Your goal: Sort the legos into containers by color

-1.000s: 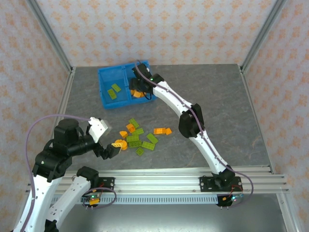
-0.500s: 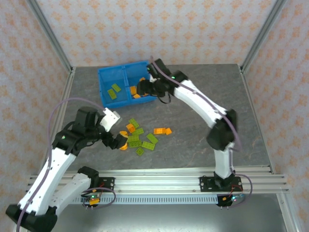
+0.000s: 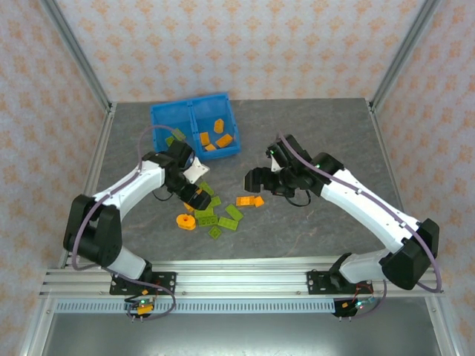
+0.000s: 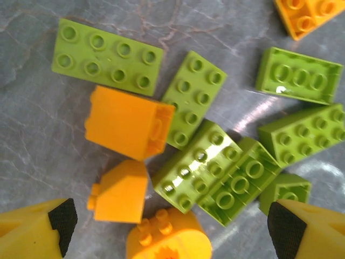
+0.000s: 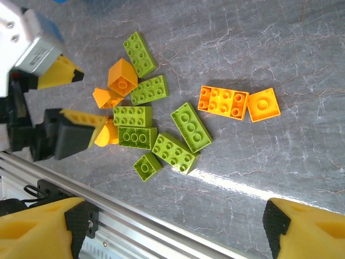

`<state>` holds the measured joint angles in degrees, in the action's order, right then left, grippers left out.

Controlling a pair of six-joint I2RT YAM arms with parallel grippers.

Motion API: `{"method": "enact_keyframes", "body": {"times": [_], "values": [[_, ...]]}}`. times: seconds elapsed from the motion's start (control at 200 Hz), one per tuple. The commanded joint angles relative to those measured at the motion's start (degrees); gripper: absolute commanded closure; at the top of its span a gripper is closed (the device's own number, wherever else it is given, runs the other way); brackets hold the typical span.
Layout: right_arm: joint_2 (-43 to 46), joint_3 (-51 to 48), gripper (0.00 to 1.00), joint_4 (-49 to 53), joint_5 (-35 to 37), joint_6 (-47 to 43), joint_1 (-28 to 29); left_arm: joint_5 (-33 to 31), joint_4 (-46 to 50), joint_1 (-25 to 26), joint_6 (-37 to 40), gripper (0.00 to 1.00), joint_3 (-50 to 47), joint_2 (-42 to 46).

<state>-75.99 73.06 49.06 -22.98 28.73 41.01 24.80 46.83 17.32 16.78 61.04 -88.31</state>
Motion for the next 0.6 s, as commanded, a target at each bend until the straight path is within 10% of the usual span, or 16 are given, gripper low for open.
{"method": "enact_keyframes", "body": {"times": [0.0,0.596], "values": [[1.41,-0.18,0.15,-1.13,1.96,2.15,0.55,-3.89,-5.41,0.34,-1.66,0.08,3.23,-2.56],[-2.09,2.55,0.15,-0.8,3.05,1.37,0.92,-0.01,-1.09,0.27,1.05,0.3,6.39,-14.61]]}}
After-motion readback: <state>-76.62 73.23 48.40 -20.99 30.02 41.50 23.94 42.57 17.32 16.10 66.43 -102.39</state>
